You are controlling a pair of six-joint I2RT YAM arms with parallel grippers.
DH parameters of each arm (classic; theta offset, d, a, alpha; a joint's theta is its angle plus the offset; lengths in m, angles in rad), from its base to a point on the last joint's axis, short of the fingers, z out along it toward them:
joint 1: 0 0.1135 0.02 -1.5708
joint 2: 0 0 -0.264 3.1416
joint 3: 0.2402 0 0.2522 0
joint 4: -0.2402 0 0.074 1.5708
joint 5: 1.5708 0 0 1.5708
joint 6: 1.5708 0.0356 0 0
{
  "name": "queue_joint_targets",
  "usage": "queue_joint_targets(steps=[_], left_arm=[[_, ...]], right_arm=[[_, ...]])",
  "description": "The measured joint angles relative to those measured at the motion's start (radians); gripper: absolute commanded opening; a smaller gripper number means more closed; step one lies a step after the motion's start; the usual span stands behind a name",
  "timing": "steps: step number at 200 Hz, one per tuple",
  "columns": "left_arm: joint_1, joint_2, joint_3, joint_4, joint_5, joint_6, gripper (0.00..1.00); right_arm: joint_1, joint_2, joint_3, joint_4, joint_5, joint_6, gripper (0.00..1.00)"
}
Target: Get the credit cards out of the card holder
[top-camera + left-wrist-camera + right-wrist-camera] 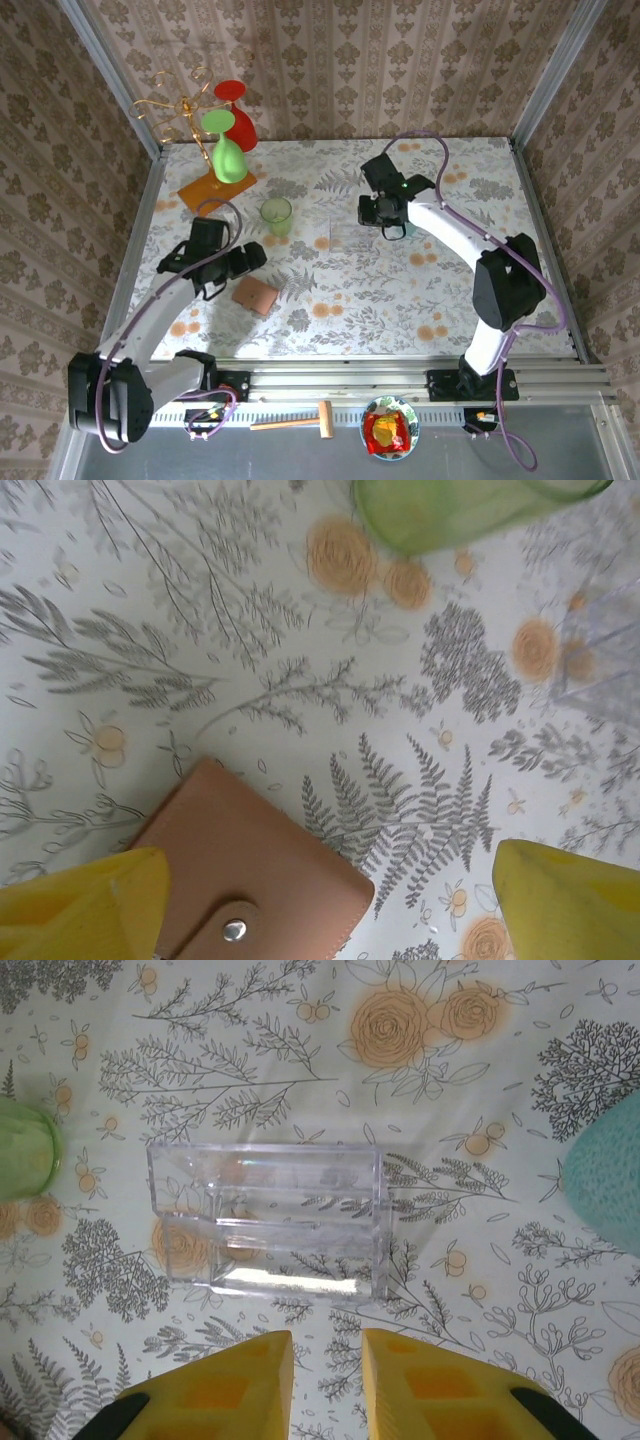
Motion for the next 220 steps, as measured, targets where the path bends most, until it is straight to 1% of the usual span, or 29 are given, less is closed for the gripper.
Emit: queue_joint_targets(steps=[26,47,65,102,136,158,183,220], left_arm=[[-0.011,0.113,0.002,0.014,0.028,0.033,0.87],[-0.012,0.216,0.034,0.013,0.062,0.111,0.84],[-0.012,0.297,0.09,0.009,0.088,0.179,0.84],[-0.014,0.381,0.169,0.015,0.13,0.28,0.84],[-0.014,0.47,0.204,0.009,0.158,0.317,0.84],[-0.014,0.494,0.204,-0.014,0.157,0.325,0.85],[-0.014,0.489,0.187,-0.018,0.154,0.325,0.86],[-0.013,0.432,0.118,-0.031,0.154,0.319,0.88]], right_arm=[[0.008,-0.04,-0.044,0.006,-0.016,0.0,0.27],[0.021,-0.067,-0.073,0.019,-0.024,0.0,0.27],[0.035,-0.088,-0.098,0.026,-0.032,0.0,0.27],[0.051,-0.124,-0.148,0.027,-0.039,0.002,0.27],[0.074,-0.153,-0.185,0.026,-0.04,0.009,0.28],[0.101,-0.175,-0.205,0.026,-0.04,0.021,0.28],[0.129,-0.206,-0.237,0.026,-0.041,0.032,0.29],[0.159,-0.233,-0.263,0.026,-0.041,0.053,0.3]])
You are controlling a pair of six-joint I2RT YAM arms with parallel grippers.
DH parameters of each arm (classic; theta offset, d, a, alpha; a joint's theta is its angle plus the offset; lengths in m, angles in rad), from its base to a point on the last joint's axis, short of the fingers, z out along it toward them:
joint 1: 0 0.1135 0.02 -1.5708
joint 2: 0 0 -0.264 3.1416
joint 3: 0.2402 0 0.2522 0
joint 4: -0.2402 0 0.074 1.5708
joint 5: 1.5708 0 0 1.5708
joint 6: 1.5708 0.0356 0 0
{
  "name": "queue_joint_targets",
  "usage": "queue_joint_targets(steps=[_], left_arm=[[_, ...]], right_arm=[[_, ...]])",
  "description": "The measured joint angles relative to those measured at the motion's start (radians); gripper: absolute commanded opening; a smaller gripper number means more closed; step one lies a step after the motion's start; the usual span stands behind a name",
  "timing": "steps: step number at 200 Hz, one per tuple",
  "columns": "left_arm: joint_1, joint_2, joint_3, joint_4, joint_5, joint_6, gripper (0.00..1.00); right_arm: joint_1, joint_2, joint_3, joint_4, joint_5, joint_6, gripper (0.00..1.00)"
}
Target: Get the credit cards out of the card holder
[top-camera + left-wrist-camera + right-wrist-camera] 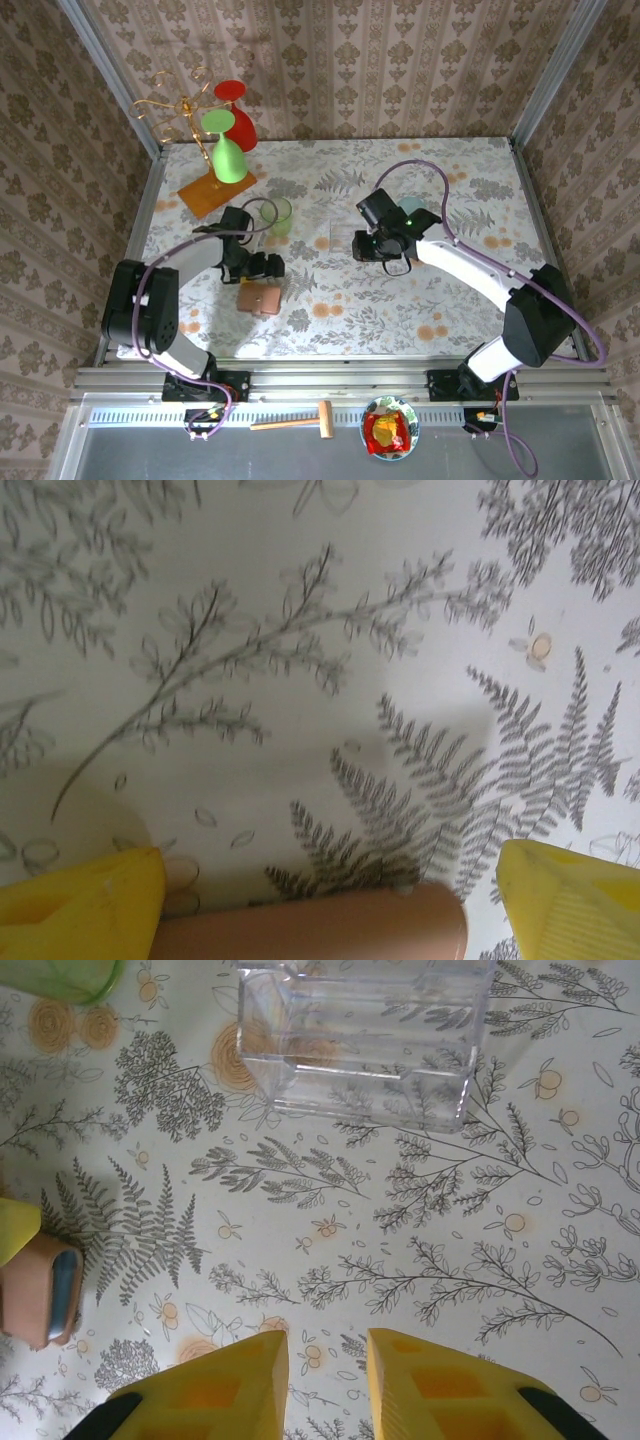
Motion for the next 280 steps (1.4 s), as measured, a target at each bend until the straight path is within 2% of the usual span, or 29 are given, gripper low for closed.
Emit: queue_joint_targets(steps=[44,73,117,148,201,280], left_arm=[[-0.006,-0.079,-0.064,-0.039,0.0,-0.039,0.91],[-0.042,-0.126,-0.105,-0.042,0.004,-0.073,0.93],[-0.137,-0.175,-0.139,-0.05,-0.001,-0.14,0.94],[-0.229,-0.19,-0.132,-0.075,-0.043,-0.178,0.94],[-0.355,-0.102,-0.021,-0.163,-0.187,-0.231,0.94],[-0.431,0.017,0.004,-0.182,-0.275,-0.308,0.92]], right_arm=[[0.034,-0.024,0.0,0.0,0.0,0.004,0.31],[0.053,-0.03,0.0,0.0,0.001,0.008,0.33],[0.078,-0.032,-0.006,0.0,0.003,0.022,0.35],[0.083,-0.043,-0.033,0.0,0.003,0.026,0.36],[0.083,-0.06,-0.055,0.0,0.013,0.026,0.38],[0.083,-0.082,-0.078,0.0,0.03,0.026,0.4]])
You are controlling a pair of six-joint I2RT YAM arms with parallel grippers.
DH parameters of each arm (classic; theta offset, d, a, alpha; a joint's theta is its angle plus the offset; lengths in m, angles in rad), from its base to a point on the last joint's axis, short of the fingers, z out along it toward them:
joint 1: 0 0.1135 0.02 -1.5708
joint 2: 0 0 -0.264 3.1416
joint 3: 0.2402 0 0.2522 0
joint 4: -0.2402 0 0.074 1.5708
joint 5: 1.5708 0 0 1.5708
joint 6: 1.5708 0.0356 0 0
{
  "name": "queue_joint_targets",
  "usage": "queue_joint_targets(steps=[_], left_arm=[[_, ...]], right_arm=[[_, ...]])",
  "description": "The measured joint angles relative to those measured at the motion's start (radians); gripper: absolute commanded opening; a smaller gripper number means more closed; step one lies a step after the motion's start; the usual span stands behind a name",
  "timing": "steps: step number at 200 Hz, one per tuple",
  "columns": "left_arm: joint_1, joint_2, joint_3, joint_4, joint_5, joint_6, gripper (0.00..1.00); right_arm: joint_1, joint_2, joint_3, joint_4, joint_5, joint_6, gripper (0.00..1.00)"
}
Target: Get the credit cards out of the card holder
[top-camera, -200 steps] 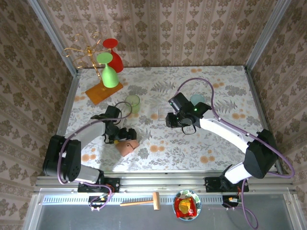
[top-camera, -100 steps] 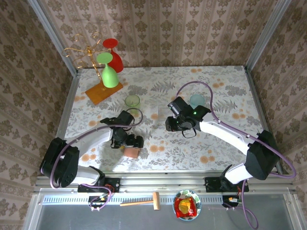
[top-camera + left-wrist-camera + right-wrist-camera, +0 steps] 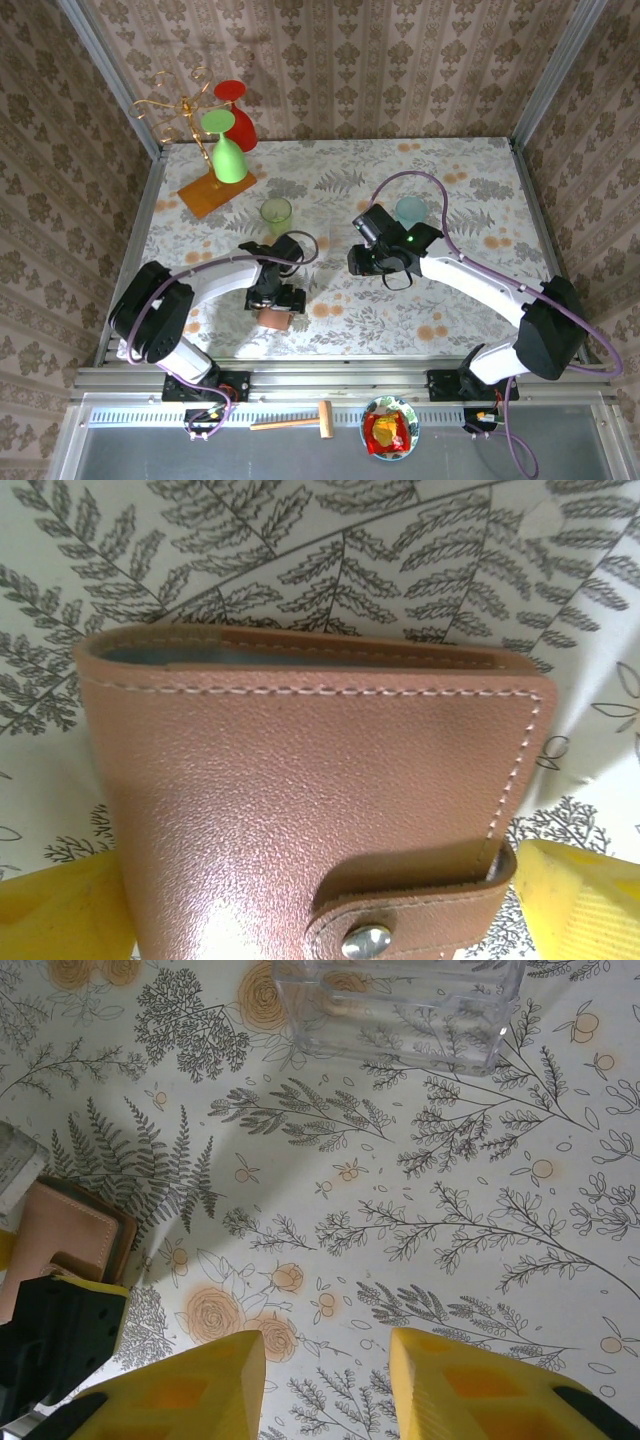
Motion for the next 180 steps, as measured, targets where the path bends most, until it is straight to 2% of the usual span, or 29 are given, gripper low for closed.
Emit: queue_joint_targets(steps=[66,136,180], left_arm=[[-0.005,0.004,0.0,0.002,-0.011,-0.015,0.82],[-0.022,0.004,0.035,0.005,-0.005,-0.037,0.81],[-0.059,0.042,0.143,0.024,0.011,-0.075,0.81]], right_arm=[[0.0,-0.011,-0.008,0.0,0.008,0.0,0.41],[-0.002,-0.037,-0.046,0.0,0.025,-0.001,0.42],[-0.035,-0.113,-0.082,0.002,0.026,-0.012,0.43]])
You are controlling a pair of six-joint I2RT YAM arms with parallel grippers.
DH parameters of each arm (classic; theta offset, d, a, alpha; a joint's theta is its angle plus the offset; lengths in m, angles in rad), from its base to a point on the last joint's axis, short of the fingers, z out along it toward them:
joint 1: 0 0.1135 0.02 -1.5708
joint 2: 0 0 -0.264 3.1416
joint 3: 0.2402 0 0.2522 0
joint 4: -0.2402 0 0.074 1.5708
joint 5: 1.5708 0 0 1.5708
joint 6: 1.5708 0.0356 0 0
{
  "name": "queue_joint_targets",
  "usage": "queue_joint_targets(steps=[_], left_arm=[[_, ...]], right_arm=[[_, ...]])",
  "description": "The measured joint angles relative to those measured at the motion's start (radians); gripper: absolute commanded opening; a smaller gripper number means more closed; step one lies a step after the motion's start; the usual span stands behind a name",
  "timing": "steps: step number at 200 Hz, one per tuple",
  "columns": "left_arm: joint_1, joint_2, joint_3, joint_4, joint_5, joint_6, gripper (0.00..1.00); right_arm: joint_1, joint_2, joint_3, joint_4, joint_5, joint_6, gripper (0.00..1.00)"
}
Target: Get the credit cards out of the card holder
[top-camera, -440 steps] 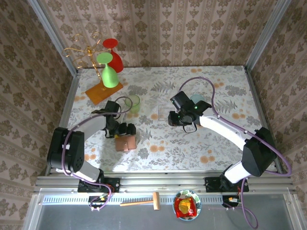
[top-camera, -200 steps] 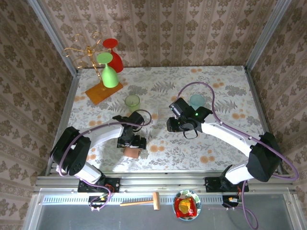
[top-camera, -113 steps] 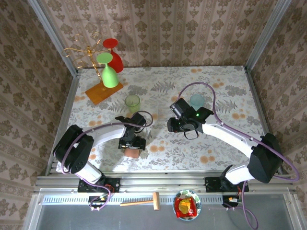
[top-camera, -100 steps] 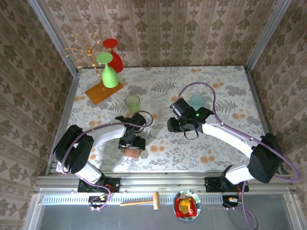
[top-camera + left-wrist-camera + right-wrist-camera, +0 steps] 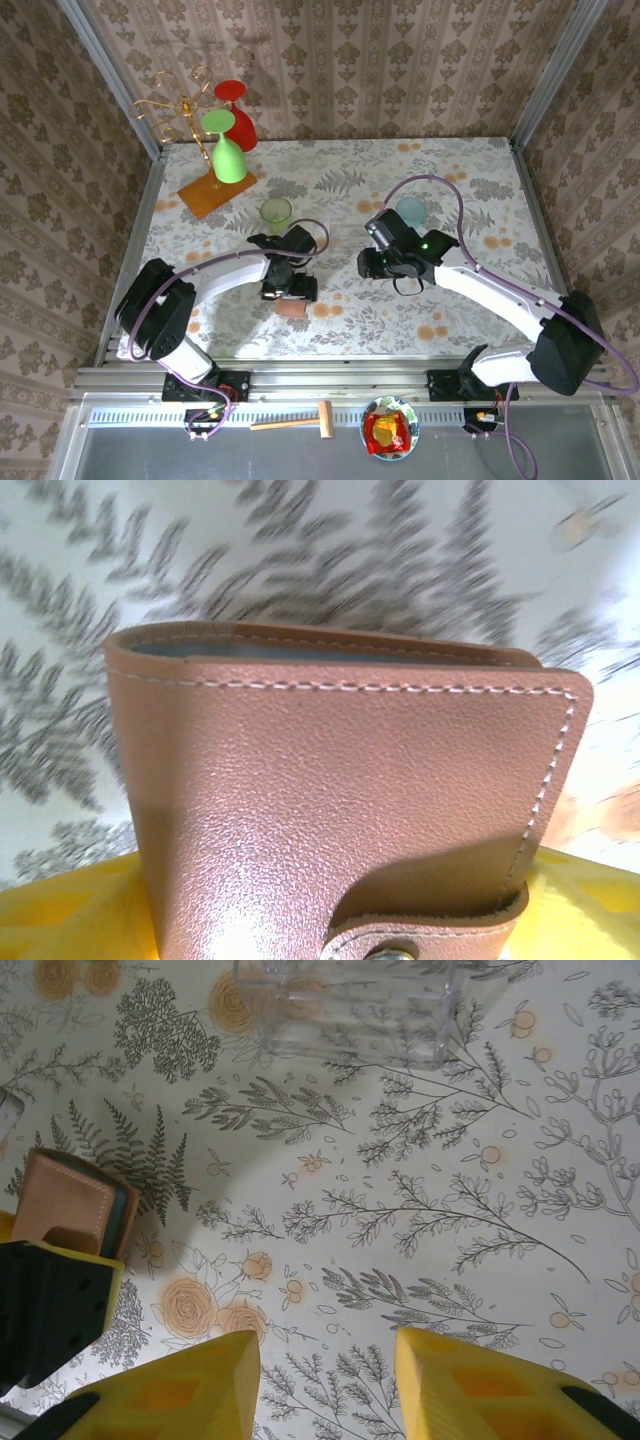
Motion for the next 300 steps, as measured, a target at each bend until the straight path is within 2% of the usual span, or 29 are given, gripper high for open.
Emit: queue_joint_targets(steps=[87,139,195,232,300], left_arm=[[-0.092,0.262,0.274,0.042,0.005,-0.103,0.82],[-0.131,0.356,0.365,0.047,0.006,-0.156,0.82],[-0.136,0.356,0.365,0.058,0.023,-0.192,0.9],[-0.136,0.332,0.339,0.085,0.04,-0.209,0.9],[-0.125,0.182,0.222,0.141,0.059,-0.216,0.89]], right_arm=[[-0.145,-0.149,-0.115,-0.001,-0.029,-0.048,0.44],[-0.177,-0.173,-0.145,0.002,-0.059,-0.069,0.44],[-0.177,-0.188,-0.18,0.024,-0.088,-0.067,0.44],[-0.177,-0.192,-0.185,0.026,-0.114,-0.061,0.44],[-0.159,-0.19,-0.184,0.048,-0.155,-0.015,0.42]])
